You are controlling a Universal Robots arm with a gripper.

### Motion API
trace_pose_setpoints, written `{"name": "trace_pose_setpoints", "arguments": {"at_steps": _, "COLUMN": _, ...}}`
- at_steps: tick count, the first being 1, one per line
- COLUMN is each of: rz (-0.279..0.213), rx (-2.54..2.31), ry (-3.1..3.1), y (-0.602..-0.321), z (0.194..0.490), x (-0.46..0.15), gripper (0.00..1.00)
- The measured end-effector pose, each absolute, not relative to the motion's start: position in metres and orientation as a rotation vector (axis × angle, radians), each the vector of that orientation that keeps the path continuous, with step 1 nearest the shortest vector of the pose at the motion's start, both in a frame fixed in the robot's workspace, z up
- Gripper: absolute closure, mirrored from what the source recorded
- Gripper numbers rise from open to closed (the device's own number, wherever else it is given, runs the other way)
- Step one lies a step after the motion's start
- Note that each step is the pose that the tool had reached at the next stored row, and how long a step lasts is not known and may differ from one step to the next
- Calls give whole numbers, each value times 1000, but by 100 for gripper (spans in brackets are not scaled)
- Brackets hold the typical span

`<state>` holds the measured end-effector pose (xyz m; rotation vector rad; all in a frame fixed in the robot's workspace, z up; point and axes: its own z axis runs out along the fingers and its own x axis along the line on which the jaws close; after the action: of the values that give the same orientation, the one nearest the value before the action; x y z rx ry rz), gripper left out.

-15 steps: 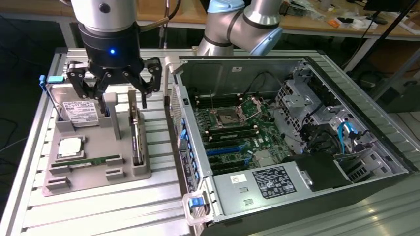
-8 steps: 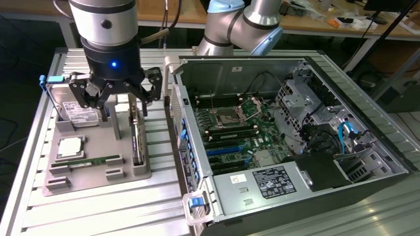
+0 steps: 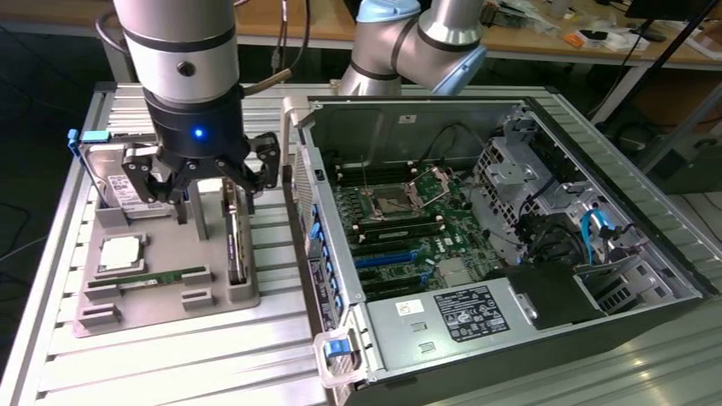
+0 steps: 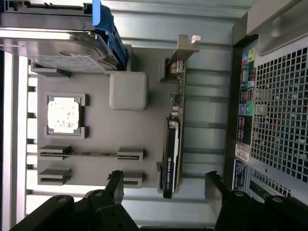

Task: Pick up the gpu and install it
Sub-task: 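Pick up the gpu and move the gpu toward the slot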

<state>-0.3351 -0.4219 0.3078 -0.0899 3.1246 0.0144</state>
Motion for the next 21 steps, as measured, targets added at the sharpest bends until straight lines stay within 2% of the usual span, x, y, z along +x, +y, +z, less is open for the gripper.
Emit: {"name": "trace_pose_setpoints", "arguments": {"at_steps": 21, "rz": 18, "rx": -90, "ry": 3125, "y": -427, "z": 274, "x": -322, "gripper": 22}}
